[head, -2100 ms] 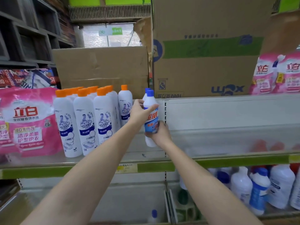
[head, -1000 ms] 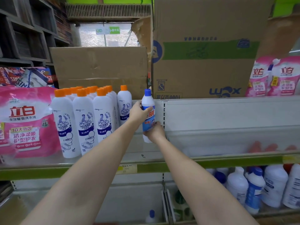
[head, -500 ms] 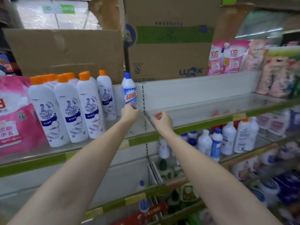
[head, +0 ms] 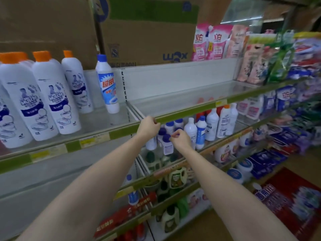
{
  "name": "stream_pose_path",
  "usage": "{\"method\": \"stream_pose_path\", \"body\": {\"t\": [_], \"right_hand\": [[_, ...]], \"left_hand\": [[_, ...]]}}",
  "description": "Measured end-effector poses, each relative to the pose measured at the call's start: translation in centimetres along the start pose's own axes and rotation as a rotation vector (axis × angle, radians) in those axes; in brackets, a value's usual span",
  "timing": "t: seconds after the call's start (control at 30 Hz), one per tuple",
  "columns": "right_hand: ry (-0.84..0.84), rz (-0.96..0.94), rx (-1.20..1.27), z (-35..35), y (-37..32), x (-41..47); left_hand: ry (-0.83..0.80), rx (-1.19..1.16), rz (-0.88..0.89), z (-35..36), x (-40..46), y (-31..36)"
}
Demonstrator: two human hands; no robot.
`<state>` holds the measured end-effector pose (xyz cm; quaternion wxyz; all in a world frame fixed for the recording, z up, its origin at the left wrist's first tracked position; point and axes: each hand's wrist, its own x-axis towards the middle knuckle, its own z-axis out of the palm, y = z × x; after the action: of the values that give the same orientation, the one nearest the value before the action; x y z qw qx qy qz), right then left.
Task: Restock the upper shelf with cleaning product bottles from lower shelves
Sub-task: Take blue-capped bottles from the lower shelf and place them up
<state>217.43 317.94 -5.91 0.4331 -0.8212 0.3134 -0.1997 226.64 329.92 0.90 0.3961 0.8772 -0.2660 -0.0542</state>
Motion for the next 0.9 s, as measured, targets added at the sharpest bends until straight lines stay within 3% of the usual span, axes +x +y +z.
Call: {"method": "stream_pose_path", "body": {"t": [0.33, 0.5, 0.9], "right_hand": [[-0.161, 0.041, -0.057, 0.3, 8.5, 5.0], [-0.172, 0.091, -0.036, -1.7, 12.4, 9.2], [0.091, 0.219, 0.069, -5.9, 19.4, 18.1]], "left_hand": [[-0.116, -0.004, -0.182, 9.7, 3.3, -3.9], [-0.124, 0.061, -0.180, 14.5, 6.0, -2.4], [-0.194, 0.183, -0.052, 24.7, 11.8, 4.9]]}}
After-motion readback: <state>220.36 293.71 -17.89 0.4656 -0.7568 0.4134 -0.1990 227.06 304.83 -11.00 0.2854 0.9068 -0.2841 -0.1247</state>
